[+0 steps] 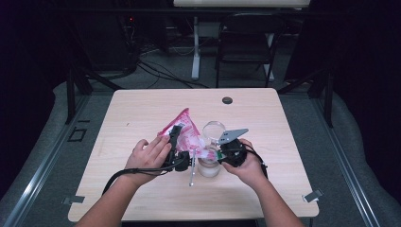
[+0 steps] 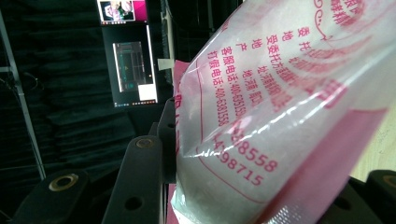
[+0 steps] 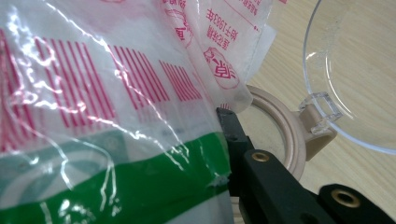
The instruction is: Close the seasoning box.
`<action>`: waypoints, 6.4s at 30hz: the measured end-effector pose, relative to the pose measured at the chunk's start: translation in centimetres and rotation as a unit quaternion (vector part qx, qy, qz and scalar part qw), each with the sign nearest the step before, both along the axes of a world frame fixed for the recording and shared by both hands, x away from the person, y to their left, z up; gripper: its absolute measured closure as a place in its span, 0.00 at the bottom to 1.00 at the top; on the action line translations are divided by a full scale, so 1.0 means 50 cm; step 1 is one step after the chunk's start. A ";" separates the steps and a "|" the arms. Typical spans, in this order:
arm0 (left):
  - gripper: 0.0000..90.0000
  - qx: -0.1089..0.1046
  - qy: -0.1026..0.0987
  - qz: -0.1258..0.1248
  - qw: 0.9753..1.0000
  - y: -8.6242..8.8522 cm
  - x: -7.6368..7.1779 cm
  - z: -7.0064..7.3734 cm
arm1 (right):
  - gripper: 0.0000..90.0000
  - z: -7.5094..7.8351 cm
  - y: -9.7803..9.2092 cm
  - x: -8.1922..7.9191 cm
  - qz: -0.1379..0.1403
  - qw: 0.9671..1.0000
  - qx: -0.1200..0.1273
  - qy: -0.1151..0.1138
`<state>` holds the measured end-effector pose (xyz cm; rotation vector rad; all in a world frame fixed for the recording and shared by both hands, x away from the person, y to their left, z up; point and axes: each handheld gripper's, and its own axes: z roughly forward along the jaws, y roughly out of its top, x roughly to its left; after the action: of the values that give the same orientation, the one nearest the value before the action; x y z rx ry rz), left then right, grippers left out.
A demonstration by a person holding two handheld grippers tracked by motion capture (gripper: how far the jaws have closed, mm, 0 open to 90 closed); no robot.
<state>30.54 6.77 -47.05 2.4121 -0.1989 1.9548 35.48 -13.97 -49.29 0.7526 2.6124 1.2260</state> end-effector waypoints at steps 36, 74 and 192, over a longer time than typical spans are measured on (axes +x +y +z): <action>0.72 0.014 -0.015 -0.007 1.000 -0.003 -0.003 0.014 | 1.00 0.000 0.003 -0.001 0.005 1.000 0.003 -0.001; 0.72 0.013 -0.020 -0.016 1.000 -0.014 -0.007 0.027 | 1.00 0.003 -0.003 -0.001 0.000 1.000 0.009 -0.001; 0.65 0.065 0.026 -0.003 0.998 -0.007 -0.002 0.029 | 1.00 -0.008 0.010 -0.002 -0.003 1.000 -0.010 -0.004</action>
<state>30.45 6.43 -45.58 2.5352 -0.3417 1.9312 35.37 -13.44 -49.70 0.7494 2.6115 1.1963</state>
